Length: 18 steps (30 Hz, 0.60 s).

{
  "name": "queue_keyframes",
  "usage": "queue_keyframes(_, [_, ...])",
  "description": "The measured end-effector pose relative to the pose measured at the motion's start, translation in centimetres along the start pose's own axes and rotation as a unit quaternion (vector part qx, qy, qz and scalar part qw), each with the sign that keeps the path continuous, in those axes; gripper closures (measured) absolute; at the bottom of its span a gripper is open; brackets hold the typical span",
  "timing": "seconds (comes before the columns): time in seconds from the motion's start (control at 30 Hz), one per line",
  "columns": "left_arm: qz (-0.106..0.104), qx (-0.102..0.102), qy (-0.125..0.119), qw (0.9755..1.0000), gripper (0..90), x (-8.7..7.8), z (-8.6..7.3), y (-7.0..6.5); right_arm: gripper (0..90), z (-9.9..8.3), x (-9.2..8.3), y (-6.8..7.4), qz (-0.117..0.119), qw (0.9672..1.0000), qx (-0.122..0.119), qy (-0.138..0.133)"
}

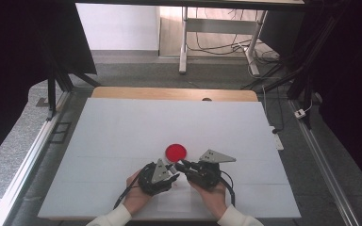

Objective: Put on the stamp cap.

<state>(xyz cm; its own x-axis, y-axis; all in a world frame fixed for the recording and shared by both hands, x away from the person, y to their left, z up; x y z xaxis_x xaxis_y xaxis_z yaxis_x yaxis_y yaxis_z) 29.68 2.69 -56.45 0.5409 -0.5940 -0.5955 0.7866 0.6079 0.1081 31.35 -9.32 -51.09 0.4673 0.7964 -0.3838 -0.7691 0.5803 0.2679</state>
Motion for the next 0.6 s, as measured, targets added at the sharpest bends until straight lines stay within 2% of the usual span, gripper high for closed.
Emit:
queue_keyframes(0.3, [-0.017,-0.017,0.019,0.9995,45.5,-0.9,-0.6,0.6,75.2,0.3,-0.4,-0.4,0.005,1.0000,0.000,-0.005])
queue_keyframes(0.43, [-0.016,-0.027,0.017,0.9994,43.9,-2.1,-1.2,1.3,75.2,0.5,-0.7,-0.8,0.007,0.9999,0.001,-0.012])
queue_keyframes(0.6, [-0.014,-0.054,0.006,0.9984,42.6,-4.2,-1.9,2.5,75.2,0.8,-1.1,-1.3,0.000,0.9998,-0.006,-0.017])
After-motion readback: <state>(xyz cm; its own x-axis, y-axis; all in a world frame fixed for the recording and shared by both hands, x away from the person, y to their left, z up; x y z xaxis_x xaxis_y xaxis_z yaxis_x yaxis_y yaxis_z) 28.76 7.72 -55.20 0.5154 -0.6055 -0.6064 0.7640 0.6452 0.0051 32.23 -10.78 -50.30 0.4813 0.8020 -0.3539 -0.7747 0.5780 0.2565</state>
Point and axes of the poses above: each handheld gripper's, and its own axes: x roughly forward along the jaws, z roughly out of its top, y roughly to its left, the point moved 6 cm from there along x, roughly forward along the jaws, and after that the axes turned 1 degree about -z, right-handed, at the moved point
